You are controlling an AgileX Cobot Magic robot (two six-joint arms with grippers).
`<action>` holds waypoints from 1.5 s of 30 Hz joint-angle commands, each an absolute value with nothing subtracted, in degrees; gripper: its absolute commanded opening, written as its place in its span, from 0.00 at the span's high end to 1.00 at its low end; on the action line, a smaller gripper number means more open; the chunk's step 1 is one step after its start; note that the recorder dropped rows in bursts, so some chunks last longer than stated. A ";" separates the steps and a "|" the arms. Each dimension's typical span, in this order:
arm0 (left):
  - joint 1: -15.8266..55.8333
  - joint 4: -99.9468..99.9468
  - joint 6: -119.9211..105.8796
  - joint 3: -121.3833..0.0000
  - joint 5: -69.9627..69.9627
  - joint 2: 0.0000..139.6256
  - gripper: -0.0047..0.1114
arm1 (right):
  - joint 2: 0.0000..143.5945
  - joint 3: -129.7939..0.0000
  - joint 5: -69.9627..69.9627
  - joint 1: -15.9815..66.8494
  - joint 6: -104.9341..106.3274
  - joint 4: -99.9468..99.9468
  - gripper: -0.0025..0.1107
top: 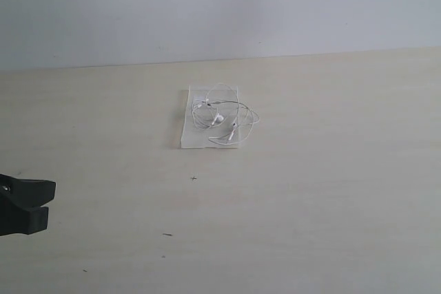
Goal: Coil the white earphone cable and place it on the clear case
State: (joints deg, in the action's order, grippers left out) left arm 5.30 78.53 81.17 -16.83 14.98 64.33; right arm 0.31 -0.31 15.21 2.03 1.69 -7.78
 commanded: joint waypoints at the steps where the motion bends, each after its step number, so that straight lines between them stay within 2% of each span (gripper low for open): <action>1: 5.12 78.64 81.07 -16.64 14.74 63.94 0.96 | 0.00 0.00 14.80 1.67 1.89 -7.61 0.98; 7: 5.12 78.79 81.07 -16.64 11.50 59.67 0.96 | 0.00 0.00 14.80 1.67 1.89 -7.61 0.98; 11: 5.12 78.94 81.07 -16.64 9.72 51.54 0.96 | 0.00 0.00 14.80 1.67 1.89 -7.61 0.98; 15: 4.94 79.22 78.51 -16.64 5.38 38.99 0.96 | 0.00 0.00 14.80 1.67 1.89 -7.61 0.98; 19: 0.89 79.44 78.32 -12.87 4.91 18.13 0.96 | 0.00 0.00 14.80 1.67 1.89 -7.61 0.98; 21: 0.43 79.29 81.32 -10.40 5.11 9.81 0.96 | 0.00 0.00 14.80 1.67 1.89 -7.61 0.98; 23: 0.43 78.58 94.57 -9.37 5.11 3.13 0.96 | 0.00 0.00 14.80 1.67 1.89 -7.61 0.98; 27: 0.43 78.29 121.77 -9.61 5.11 0.00 0.96 | 0.00 0.00 14.80 1.67 1.89 -7.61 0.98; 30: 0.43 78.36 120.61 -10.01 3.43 0.00 0.96 | 0.00 0.00 14.80 1.67 1.89 -7.61 0.98; 33: 0.43 76.45 105.69 -10.01 -4.28 0.00 0.96 | 0.00 0.00 14.80 1.67 1.89 -7.61 0.98; 36: 0.43 64.19 76.08 -10.01 -12.54 0.00 0.96 | 0.00 0.00 14.80 1.67 1.89 -7.61 0.98; 41: 0.43 29.36 17.70 -10.01 -27.23 0.00 0.96 | 0.00 0.00 13.81 1.67 1.89 -7.61 0.98; 45: 0.43 8.15 -6.64 -9.61 -29.76 0.00 0.96 | 0.00 0.00 13.81 1.67 1.89 -7.61 0.98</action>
